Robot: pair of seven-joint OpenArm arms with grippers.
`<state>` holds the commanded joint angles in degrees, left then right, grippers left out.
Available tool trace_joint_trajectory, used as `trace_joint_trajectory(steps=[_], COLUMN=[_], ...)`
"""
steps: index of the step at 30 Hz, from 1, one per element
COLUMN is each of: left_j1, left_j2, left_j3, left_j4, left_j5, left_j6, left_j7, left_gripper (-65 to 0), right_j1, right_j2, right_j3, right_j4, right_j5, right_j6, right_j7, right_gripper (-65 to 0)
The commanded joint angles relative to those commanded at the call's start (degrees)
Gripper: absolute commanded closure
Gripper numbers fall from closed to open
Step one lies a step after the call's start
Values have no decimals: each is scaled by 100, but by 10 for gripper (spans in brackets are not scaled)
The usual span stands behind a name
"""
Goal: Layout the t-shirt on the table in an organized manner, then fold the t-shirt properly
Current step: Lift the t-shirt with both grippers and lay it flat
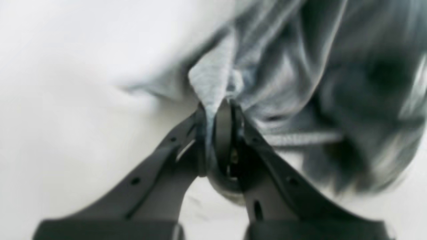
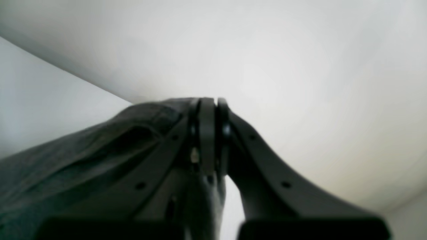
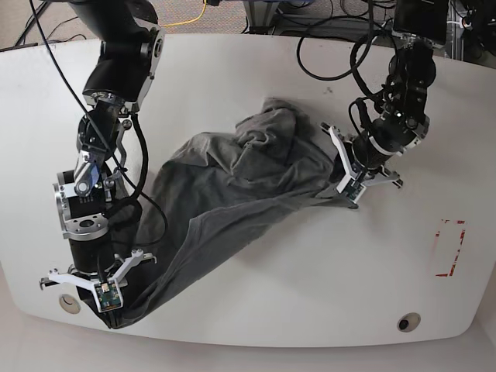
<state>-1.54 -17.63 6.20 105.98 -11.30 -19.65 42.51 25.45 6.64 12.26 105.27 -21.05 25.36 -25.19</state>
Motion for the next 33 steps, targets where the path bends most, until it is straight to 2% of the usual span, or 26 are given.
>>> trace_joint_trajectory(steps=[4, 9, 14, 16, 20, 26, 33], left_j1=[-536, -1591, -2848, -3270, -4026, -4211, -3622], left_j2=[-9, -105, -88, -88, -88, -88, -79], left_j3=[-264, -369, -378, -378, -378, -387, -396], left_j4=[18, 18, 18, 18, 18, 18, 44], left_j5=[0, -18, -18, -18, -18, -26, -26], left_j6=[0, -18, -396, -431, -440, -448, -448], left_j7=[88, 686, 1099, 1266, 1582, 1741, 1741], left_gripper=[0, 0, 0, 0, 0, 0, 0], right_j1=[316, 888, 1582, 1811, 2092, 1960, 993], right_j2=[0, 18, 273, 325, 501, 554, 563], right_j3=[0, 0, -35, -35, -35, 0, 70], right_j4=[-413, -932, -1354, -1389, -1389, -1143, -624], right_j5=[18, 0, 35, 26, 18, 26, 26], right_j6=[0, 9, 9, 18, 220, 510, 554], right_j7=[0, 0, 0, -9, -114, -607, -633], right_gripper=[0, 0, 0, 0, 0, 0, 0])
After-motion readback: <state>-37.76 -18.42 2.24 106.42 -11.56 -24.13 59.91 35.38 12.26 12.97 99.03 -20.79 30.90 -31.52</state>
